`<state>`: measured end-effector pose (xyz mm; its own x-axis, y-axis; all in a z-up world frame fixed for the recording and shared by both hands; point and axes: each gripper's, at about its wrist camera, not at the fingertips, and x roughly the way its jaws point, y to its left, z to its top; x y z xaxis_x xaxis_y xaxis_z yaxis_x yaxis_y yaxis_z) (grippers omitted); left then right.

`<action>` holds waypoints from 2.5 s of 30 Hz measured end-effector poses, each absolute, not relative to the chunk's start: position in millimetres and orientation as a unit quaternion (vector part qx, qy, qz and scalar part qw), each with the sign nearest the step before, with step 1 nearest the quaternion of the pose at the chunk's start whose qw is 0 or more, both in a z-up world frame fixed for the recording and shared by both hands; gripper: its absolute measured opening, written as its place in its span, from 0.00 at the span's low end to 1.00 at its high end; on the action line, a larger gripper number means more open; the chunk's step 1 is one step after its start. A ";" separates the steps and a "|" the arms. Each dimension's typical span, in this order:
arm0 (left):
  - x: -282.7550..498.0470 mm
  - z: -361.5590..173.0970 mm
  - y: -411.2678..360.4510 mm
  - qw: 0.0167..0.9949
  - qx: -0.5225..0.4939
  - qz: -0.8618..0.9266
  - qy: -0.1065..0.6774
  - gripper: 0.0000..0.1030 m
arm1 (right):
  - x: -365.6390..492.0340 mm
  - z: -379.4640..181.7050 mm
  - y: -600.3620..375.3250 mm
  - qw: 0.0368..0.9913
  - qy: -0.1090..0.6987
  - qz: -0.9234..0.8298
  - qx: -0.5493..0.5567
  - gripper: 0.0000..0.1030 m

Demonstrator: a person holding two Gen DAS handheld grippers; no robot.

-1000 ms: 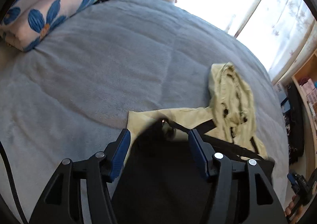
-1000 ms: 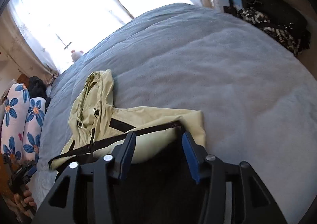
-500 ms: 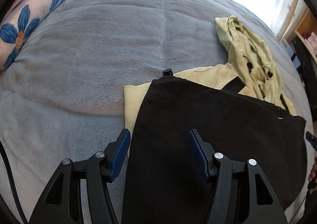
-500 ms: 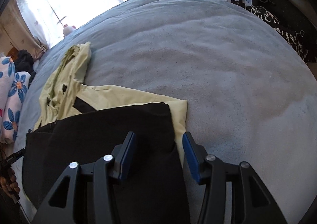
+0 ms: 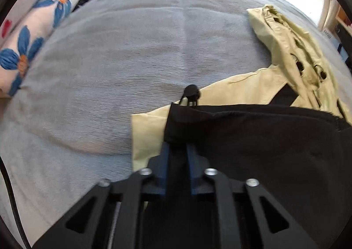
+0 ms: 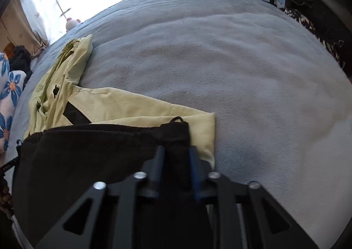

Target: Fold large clothes

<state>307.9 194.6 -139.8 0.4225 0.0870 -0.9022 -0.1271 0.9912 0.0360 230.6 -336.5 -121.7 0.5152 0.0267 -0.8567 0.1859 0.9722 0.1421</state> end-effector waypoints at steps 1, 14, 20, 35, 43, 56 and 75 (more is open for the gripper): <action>304.5 -136.7 194.3 0.849 -0.016 0.067 0.524 0.06 | 228.0 -118.8 -334.7 0.867 0.485 -0.050 0.101 0.10; 287.6 -83.1 207.4 0.901 -0.039 0.133 0.411 0.03 | 244.2 -63.7 -308.6 0.924 0.369 -0.083 0.058 0.07; 315.0 -133.8 207.9 0.875 -0.026 0.172 0.452 0.02 | 275.5 -116.2 -310.7 0.893 0.434 -0.116 0.043 0.07; 274.1 -99.0 199.8 0.895 -0.056 0.136 0.421 0.09 | 226.1 -65.8 -268.2 0.905 0.411 -0.095 0.056 0.25; 188.7 -78.4 93.8 0.888 -0.099 -0.010 0.449 0.14 | 157.2 -64.4 -153.6 0.902 0.428 0.030 0.058 0.30; 141.7 -126.1 103.9 0.867 -0.098 0.048 0.486 0.14 | 97.2 -115.3 -171.3 0.885 0.466 0.003 0.002 0.27; 144.2 -114.7 138.1 0.848 -0.070 0.118 0.512 0.37 | 88.8 -109.9 -252.8 0.866 0.476 -0.145 0.041 0.31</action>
<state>144.2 138.1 -114.7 0.4479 0.1278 -0.8849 -0.2714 0.9625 0.0017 88.8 -252.8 -109.9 0.5039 -0.2124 -0.8372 0.2902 0.9546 -0.0676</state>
